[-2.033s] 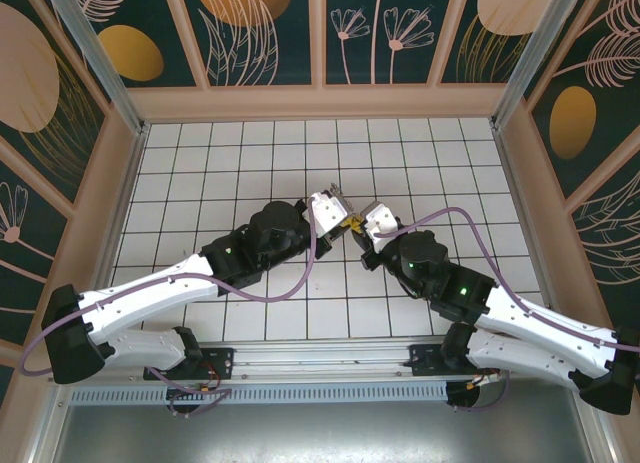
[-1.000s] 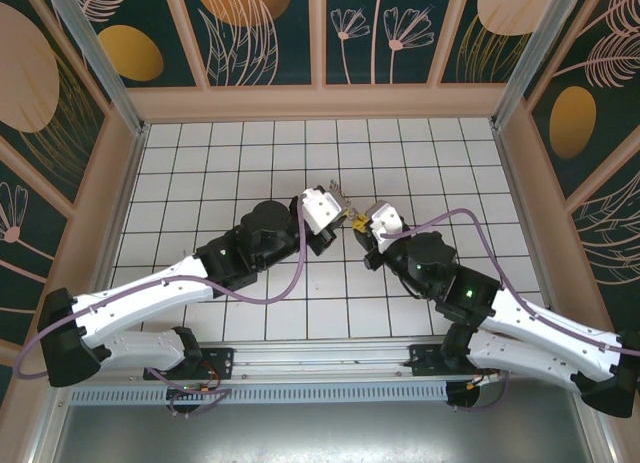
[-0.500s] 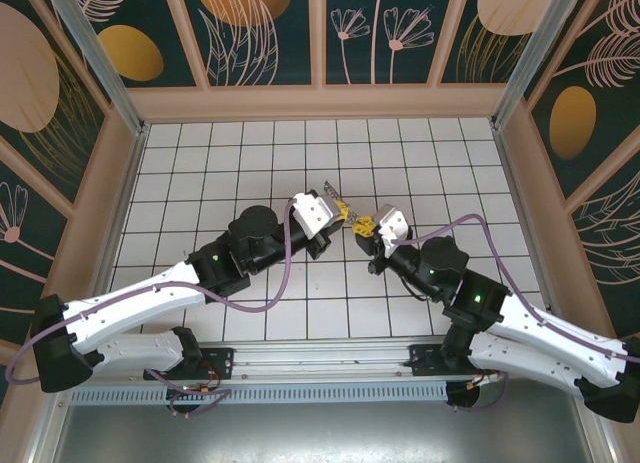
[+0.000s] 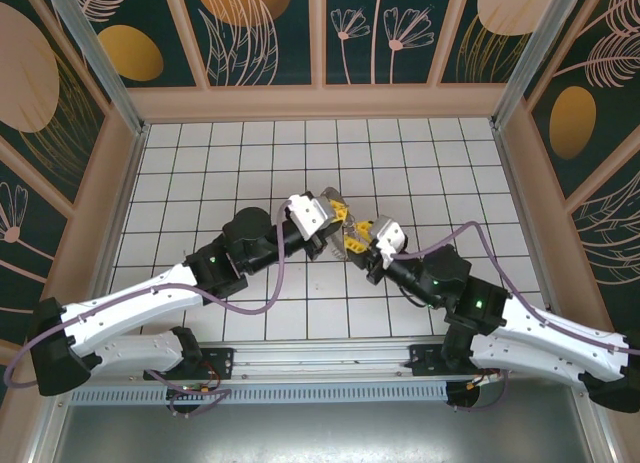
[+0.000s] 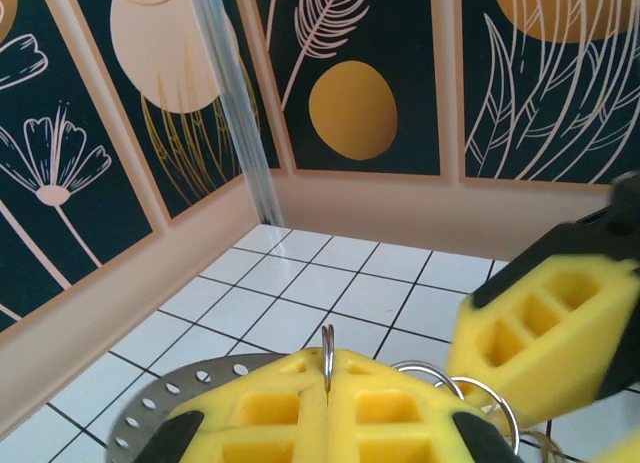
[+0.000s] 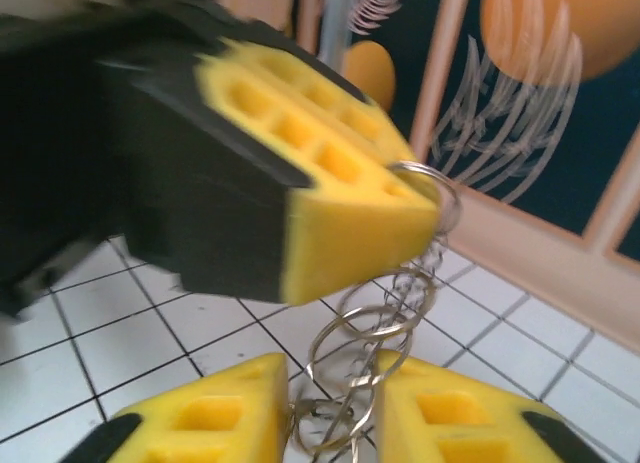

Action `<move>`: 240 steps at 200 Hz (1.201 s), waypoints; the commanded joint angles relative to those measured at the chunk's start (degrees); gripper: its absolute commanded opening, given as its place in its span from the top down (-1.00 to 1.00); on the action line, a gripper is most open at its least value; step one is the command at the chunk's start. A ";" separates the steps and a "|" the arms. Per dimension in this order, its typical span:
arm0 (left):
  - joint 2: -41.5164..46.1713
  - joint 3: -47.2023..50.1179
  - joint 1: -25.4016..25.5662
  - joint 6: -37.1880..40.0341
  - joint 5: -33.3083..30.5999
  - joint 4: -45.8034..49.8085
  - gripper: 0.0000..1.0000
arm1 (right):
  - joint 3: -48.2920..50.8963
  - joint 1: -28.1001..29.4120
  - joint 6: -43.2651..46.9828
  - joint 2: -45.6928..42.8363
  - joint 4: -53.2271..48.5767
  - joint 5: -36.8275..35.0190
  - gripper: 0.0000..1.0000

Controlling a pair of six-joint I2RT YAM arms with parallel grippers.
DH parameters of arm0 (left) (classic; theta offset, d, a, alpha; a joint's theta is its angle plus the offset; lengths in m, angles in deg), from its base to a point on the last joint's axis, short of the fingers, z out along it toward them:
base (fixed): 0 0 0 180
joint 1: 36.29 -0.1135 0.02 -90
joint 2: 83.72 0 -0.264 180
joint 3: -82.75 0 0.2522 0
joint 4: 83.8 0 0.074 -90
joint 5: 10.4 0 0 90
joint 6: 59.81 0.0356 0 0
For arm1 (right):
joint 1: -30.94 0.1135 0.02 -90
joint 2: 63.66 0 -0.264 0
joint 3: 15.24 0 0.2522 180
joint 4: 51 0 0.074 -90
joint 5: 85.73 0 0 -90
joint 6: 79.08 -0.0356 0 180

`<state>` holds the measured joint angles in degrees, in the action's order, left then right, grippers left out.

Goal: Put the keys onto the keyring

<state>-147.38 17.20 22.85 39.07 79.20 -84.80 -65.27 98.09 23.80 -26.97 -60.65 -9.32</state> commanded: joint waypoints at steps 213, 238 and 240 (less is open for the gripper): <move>6.97 0.37 -7.55 -5.74 36.60 3.07 1.00 | -10.89 -5.25 3.64 0.71 -8.82 15.39 0.60; 6.80 0.02 -7.62 -5.88 37.24 3.66 1.00 | -10.67 -5.37 3.90 1.18 -9.86 18.54 0.54; 6.73 -0.04 -7.58 -5.91 37.30 3.68 1.00 | -10.64 -5.35 3.90 1.19 -9.86 18.80 0.53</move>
<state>-141.83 19.60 15.50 33.94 114.32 -80.45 -74.93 93.15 28.39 -25.42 -70.07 4.45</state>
